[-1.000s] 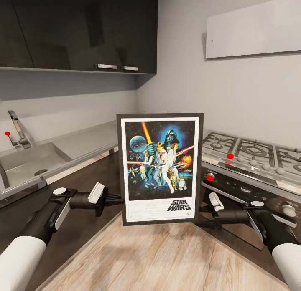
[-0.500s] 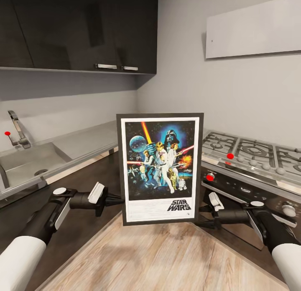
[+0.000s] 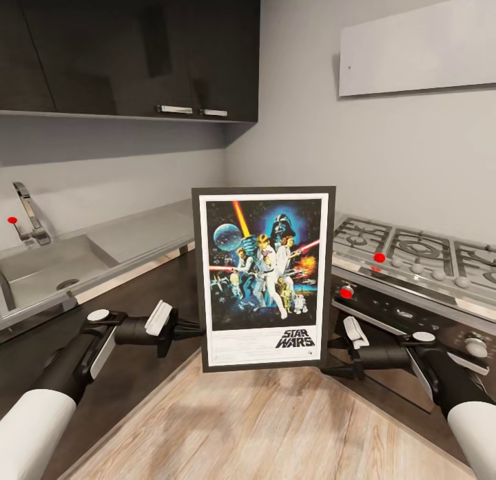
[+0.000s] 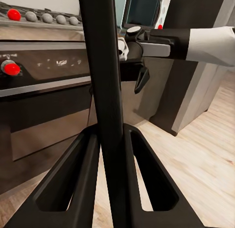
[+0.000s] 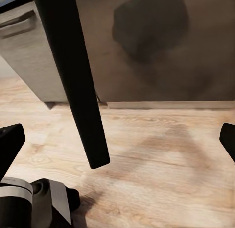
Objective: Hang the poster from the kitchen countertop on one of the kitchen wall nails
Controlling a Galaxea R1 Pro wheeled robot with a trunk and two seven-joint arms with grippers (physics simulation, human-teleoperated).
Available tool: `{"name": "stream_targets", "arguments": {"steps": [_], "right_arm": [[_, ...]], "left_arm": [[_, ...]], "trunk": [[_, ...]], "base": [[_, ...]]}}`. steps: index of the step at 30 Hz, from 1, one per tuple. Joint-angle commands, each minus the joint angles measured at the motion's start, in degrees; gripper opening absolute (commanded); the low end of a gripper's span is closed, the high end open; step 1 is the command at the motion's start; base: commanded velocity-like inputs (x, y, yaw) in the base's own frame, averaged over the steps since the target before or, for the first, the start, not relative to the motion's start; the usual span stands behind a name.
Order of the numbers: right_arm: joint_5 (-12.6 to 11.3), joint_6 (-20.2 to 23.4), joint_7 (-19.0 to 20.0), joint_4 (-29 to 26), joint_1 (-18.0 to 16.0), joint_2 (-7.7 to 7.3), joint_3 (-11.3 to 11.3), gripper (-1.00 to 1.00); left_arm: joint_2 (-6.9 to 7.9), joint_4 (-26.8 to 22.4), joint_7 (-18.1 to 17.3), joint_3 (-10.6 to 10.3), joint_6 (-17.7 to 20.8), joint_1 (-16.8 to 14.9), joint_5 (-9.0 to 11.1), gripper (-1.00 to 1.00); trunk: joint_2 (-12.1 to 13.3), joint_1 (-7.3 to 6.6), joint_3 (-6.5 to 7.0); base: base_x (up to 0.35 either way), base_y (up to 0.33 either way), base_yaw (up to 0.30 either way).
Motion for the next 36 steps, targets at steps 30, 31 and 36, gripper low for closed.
{"name": "stream_targets", "arguments": {"steps": [30,31,36], "right_arm": [[0.10,-1.41,0.28,-0.07,-0.03,1.02,3.09,1.00],[0.10,-1.42,0.27,-0.07,-0.03,1.03,3.10,1.00],[0.10,-3.30,0.34,-0.08,-0.03,1.11,3.13,1.00]], "left_arm": [[0.07,-0.03,-0.09,-0.19,0.45,-0.05,0.27,-1.00],[0.07,-0.03,-0.09,-0.19,0.45,-0.05,0.27,-1.00],[0.07,-0.03,-0.09,-0.18,0.45,-0.05,0.27,-1.00]], "trunk": [[-0.04,0.00,-0.06],[-0.04,0.00,-0.06],[-0.04,0.00,-0.06]], "base": [[0.000,0.000,0.000],[0.000,0.000,0.000],[0.000,0.000,0.000]]}}
